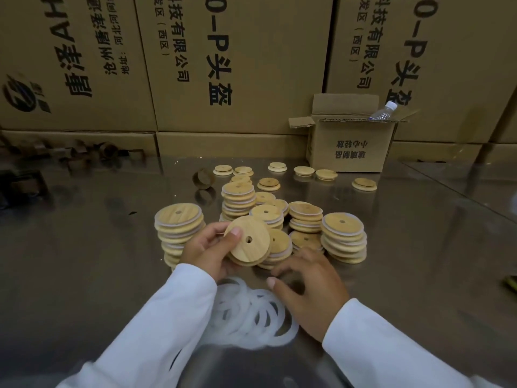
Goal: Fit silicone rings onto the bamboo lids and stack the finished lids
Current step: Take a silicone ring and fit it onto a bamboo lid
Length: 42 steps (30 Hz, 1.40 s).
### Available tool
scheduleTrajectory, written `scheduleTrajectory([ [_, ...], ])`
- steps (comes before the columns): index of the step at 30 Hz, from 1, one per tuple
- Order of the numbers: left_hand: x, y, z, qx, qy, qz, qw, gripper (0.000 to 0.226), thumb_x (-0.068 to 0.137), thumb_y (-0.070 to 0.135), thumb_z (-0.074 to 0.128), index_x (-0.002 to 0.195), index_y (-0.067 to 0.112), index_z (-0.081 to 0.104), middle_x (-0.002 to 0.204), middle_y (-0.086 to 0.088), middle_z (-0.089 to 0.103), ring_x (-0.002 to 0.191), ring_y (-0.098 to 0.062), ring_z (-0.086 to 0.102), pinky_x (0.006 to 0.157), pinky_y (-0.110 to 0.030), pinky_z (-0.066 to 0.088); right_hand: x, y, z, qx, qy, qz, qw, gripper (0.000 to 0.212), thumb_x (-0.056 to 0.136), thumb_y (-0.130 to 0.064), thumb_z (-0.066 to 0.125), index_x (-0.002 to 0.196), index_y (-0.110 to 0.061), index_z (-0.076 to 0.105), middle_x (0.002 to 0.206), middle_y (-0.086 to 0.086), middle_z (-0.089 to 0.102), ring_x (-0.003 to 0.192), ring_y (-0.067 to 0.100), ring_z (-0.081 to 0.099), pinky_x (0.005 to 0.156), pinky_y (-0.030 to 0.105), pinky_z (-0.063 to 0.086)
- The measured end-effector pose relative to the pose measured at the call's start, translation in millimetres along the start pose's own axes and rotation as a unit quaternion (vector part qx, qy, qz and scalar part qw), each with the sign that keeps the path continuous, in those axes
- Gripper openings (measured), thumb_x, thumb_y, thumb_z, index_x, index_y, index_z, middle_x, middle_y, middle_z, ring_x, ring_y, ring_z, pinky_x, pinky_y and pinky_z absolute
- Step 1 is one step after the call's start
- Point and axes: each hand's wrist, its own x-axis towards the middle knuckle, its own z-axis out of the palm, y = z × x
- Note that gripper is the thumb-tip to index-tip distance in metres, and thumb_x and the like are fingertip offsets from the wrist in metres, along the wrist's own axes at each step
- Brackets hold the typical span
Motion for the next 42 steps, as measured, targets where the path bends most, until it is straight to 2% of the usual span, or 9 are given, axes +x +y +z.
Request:
scheduleTrajectory([
  [2, 0, 0, -1, -0.002, -0.002, -0.003, 1.000, 0.011, 0.087, 0.004, 0.052, 0.083, 0.007, 0.062, 0.068, -0.004, 0.067, 0.059, -0.010, 0.066, 0.046, -0.022, 0.052, -1, -2, 2, -0.011, -0.027, -0.008, 1.000, 0.018, 0.083, -0.047, 0.056, 0.088, -0.033, 0.066, 0.083, -0.020, 0.043, 0.093, 0.004, 0.039, 0.077, 0.018, 0.034],
  [4, 0, -1, -2, 0.005, -0.007, 0.001, 1.000, 0.010, 0.087, 0.005, 0.053, 0.084, 0.008, 0.062, 0.069, -0.004, 0.067, 0.059, -0.010, 0.066, 0.046, -0.022, 0.051, -2, -2, 2, -0.008, -0.039, -0.014, 0.999, 0.017, 0.082, -0.047, 0.057, 0.084, -0.033, 0.066, 0.079, -0.021, 0.043, 0.090, 0.004, 0.040, 0.077, 0.021, 0.035],
  [8, 0, -2, -3, 0.020, -0.018, 0.009, 1.000, 0.009, 0.086, 0.007, 0.055, 0.085, 0.010, 0.063, 0.064, 0.000, 0.069, 0.058, -0.010, 0.066, 0.047, -0.022, 0.051, -2, -4, -1, 0.006, -0.046, -0.027, 0.999, 0.007, 0.081, -0.040, 0.063, 0.075, -0.035, 0.063, 0.079, -0.022, 0.044, 0.087, 0.002, 0.040, 0.071, 0.014, 0.032],
  [12, 0, -2, -3, 0.031, -0.029, 0.015, 0.999, 0.008, 0.086, 0.009, 0.056, 0.086, 0.012, 0.063, 0.066, 0.002, 0.070, 0.061, -0.010, 0.067, 0.049, -0.023, 0.052, -2, -6, -2, 0.037, -0.049, -0.016, 0.998, 0.015, 0.080, -0.034, 0.067, 0.070, -0.040, 0.057, 0.082, -0.021, 0.047, 0.088, 0.000, 0.042, 0.073, 0.011, 0.033],
  [19, 0, -3, -3, 0.034, -0.035, 0.014, 0.999, 0.007, 0.085, 0.011, 0.057, 0.087, 0.012, 0.063, 0.071, -0.001, 0.069, 0.063, -0.011, 0.067, 0.049, -0.023, 0.052, -1, -11, -3, 0.106, -0.053, 0.012, 0.993, 0.025, 0.078, -0.020, 0.070, 0.064, -0.037, 0.056, 0.084, -0.015, 0.055, 0.085, 0.000, 0.052, 0.075, 0.012, 0.040],
  [24, 0, -3, -3, 0.024, -0.032, 0.022, 0.999, 0.008, 0.085, 0.009, 0.056, 0.088, 0.011, 0.063, 0.066, 0.002, 0.070, 0.060, -0.010, 0.067, 0.049, -0.024, 0.053, 0, -14, -9, 0.159, -0.065, 0.041, 0.984, 0.022, 0.084, -0.015, 0.062, 0.069, -0.030, 0.058, 0.084, -0.013, 0.058, 0.084, 0.002, 0.054, 0.078, 0.017, 0.043],
  [31, 1, -6, -4, 0.049, -0.026, 0.023, 0.998, 0.006, 0.086, 0.013, 0.057, 0.089, 0.014, 0.062, 0.066, 0.005, 0.071, 0.057, -0.011, 0.067, 0.049, -0.024, 0.055, 4, -14, -26, 0.290, -0.039, 0.071, 0.954, 0.019, 0.085, -0.009, 0.060, 0.071, -0.021, 0.061, 0.073, -0.008, 0.061, 0.074, 0.010, 0.055, 0.075, 0.027, 0.043],
  [37, -1, -5, -1, 0.010, -0.046, -0.003, 0.999, 0.008, 0.088, 0.008, 0.054, 0.088, 0.012, 0.061, 0.065, 0.002, 0.071, 0.061, -0.013, 0.069, 0.048, -0.026, 0.054, 5, -17, -43, 0.341, -0.018, 0.011, 0.940, 0.020, 0.086, -0.004, 0.057, 0.073, -0.019, 0.061, 0.066, -0.011, 0.059, 0.067, 0.003, 0.053, 0.066, 0.016, 0.043],
  [42, -6, -7, 5, 0.011, -0.083, -0.058, 0.995, 0.007, 0.089, 0.009, 0.053, 0.090, 0.011, 0.060, 0.068, -0.004, 0.070, 0.062, -0.020, 0.069, 0.050, -0.034, 0.057, 7, -20, -42, 0.405, 0.009, 0.041, 0.913, 0.017, 0.084, -0.004, 0.059, 0.072, -0.014, 0.065, 0.064, -0.007, 0.063, 0.062, 0.002, 0.057, 0.058, 0.011, 0.044],
])
